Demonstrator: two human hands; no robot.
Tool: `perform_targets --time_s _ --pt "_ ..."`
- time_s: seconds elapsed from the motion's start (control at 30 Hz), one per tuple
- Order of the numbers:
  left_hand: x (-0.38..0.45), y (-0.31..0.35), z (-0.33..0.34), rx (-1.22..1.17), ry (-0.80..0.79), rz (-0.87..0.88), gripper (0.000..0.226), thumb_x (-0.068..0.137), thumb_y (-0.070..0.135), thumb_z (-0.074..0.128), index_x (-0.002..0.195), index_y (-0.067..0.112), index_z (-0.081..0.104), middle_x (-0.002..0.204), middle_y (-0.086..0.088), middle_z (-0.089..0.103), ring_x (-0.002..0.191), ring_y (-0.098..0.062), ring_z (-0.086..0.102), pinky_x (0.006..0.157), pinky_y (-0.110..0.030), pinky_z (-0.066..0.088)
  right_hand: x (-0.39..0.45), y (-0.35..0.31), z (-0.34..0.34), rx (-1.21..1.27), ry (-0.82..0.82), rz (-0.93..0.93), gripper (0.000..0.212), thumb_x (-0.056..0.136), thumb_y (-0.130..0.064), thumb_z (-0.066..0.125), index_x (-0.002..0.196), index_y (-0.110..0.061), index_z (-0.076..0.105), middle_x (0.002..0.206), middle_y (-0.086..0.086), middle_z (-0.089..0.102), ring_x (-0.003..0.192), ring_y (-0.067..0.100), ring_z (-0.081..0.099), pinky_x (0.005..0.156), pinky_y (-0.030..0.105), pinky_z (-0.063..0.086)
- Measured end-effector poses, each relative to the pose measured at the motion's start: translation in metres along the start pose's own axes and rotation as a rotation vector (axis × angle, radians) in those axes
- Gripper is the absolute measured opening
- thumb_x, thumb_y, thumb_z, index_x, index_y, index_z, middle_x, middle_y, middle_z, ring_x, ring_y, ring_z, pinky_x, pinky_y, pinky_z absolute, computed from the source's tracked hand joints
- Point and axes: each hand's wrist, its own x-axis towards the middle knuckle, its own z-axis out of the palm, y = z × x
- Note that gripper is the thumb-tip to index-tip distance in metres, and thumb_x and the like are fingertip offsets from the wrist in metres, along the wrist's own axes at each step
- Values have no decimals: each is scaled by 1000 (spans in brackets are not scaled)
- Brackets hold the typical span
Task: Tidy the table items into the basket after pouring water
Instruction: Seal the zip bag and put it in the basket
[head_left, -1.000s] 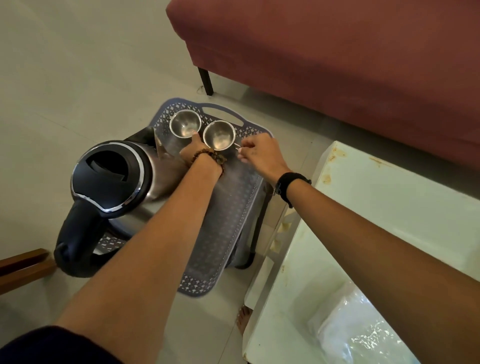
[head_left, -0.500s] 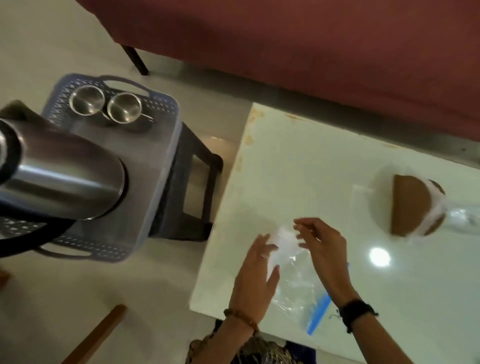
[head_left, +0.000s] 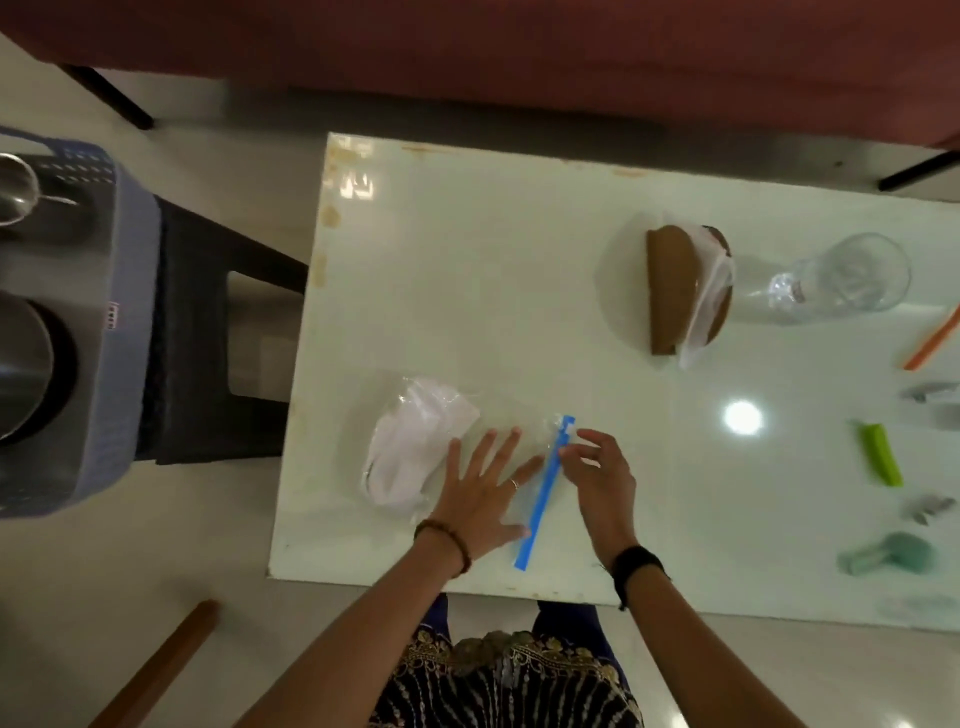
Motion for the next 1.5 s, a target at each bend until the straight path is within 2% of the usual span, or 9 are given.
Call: perform_targets --time_s 0.17,0.3,0.4,0.47,0.6,0.83,1.0,1.33,1.5 --pt "19 4 -37 -285 89 -102 63 89 44 46 143 31 15 146 -1 28 131 -21 30 106 -45 27 5 -8 8 180 8 69 18 89 -19 63 104 -10 59 100 11 65 80 22 63 62 19 52" --pt "45 14 -68 -725 254 -108 44 92 21 49 135 18 41 142 -6 33 127 -19 36 106 -28 29 9 -14 4 82 0 -13 10 87 -19 64 89 -10 68 87 7 69 77 17 62 68 28 50" --pt "59 18 -79 -947 162 -143 22 90 13 53 108 5 64 122 -11 59 106 -19 55 81 -1 36 9 -17 2 48 -20 -51 8 85 -20 66 85 -12 70 75 -2 66 69 10 58 64 22 46" --pt "65 16 -82 -946 90 -169 15 87 13 57 90 3 68 102 -15 69 91 -16 59 69 4 35 9 -18 2 47 -18 -56 10 85 -21 67 84 -12 71 69 -5 64 64 7 55 61 18 42" --pt "68 10 -85 -937 76 -194 7 82 11 63 79 6 67 78 -2 65 79 -10 54 65 4 35 10 -20 1 48 -33 -60 13 84 -19 67 86 -8 73 76 2 69 67 8 58 57 5 41" --pt "65 16 -90 -935 122 -119 15 89 2 51 85 -6 62 81 -3 59 72 2 51 65 4 36 2 -26 4 26 13 -89 15 86 -23 65 85 -10 72 72 -4 66 55 3 52 49 5 37" --pt "61 25 -113 -1065 205 -55 23 90 4 50 69 14 54 71 8 54 63 15 51 66 1 36 -14 -50 -3 28 70 -194 12 86 -22 65 83 -11 68 70 -8 65 57 -4 57 54 3 40" --pt "67 10 -157 -1265 302 28 27 82 4 60 63 23 62 60 20 66 64 9 57 68 -4 43 -30 -112 -7 -21 105 -376 9 83 -22 66 78 -15 64 72 -3 66 66 8 59 62 18 46" --pt "79 7 -169 -1313 370 46 37 85 1 54 60 28 63 58 22 65 59 10 55 60 -1 39 -39 -121 -8 -129 152 -438 14 82 -22 66 74 -16 56 74 1 64 62 7 55 56 13 38"
